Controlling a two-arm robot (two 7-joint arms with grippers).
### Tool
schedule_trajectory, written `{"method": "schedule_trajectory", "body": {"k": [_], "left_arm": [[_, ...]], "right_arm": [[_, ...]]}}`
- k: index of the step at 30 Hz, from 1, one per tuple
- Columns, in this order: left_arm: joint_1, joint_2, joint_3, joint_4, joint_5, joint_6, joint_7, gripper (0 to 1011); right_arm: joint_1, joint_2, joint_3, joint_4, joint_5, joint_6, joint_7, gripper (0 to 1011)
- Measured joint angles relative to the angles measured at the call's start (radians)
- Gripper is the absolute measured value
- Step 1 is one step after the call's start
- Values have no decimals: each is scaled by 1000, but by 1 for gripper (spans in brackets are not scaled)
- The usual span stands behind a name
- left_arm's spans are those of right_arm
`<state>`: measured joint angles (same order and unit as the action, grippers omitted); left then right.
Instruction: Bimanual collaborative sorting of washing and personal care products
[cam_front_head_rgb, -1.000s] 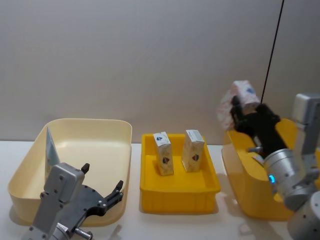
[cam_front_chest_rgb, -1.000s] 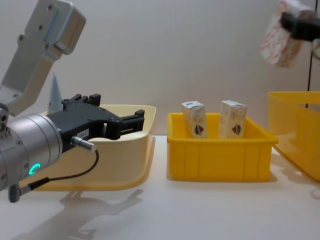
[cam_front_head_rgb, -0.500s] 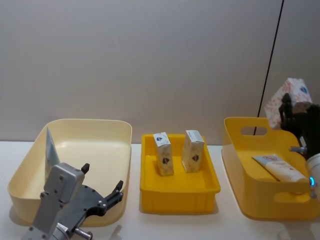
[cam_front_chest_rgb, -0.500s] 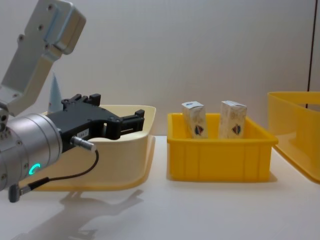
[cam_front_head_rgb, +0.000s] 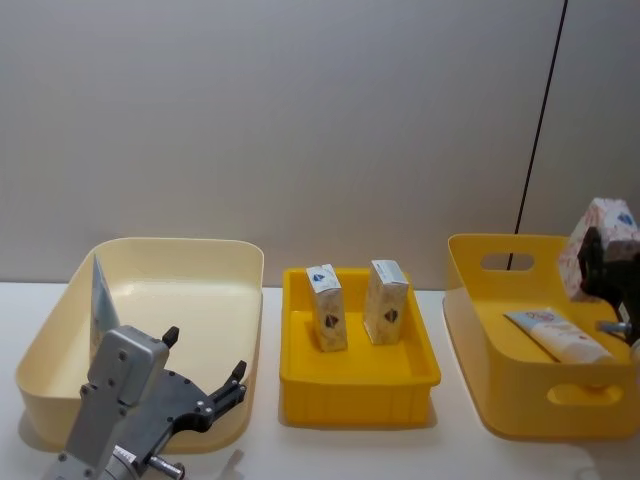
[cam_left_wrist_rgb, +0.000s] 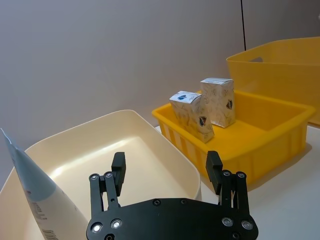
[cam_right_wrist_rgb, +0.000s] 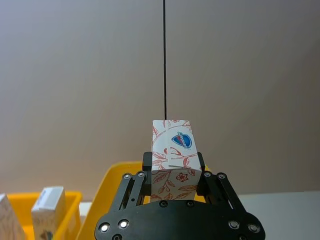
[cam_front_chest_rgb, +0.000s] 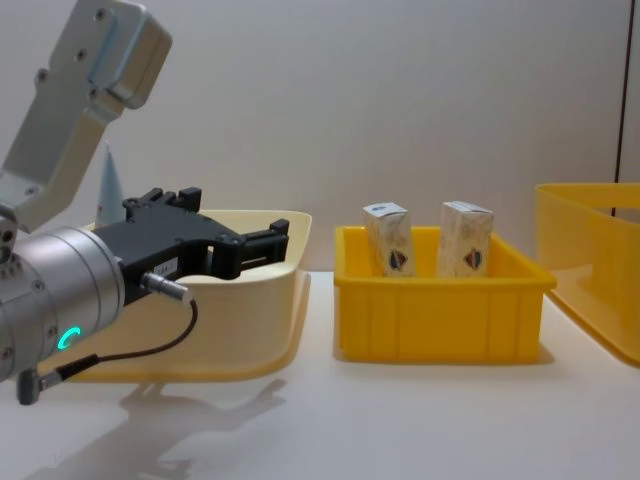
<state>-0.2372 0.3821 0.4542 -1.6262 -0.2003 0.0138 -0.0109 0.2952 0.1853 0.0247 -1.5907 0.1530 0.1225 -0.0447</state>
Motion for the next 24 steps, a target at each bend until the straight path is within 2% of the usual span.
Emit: {"method": "schedule_trajectory", "body": {"k": [3,8,19,24], "left_arm": [[0,0,0,0,0,0,0,1002],[0,0,0,0,0,0,0,1002],[0,0,0,0,0,0,0,1002],[0,0,0,0,0,0,0,1001]], "right_arm": [[-2,0,-9,4,-17,45,-8,448],[4,-2,-24,25,-36,85,-15,448],[24,-16,-51,84,-69,141,-30,446],[31,-20,-58,100,-78,155,-33,540]]}}
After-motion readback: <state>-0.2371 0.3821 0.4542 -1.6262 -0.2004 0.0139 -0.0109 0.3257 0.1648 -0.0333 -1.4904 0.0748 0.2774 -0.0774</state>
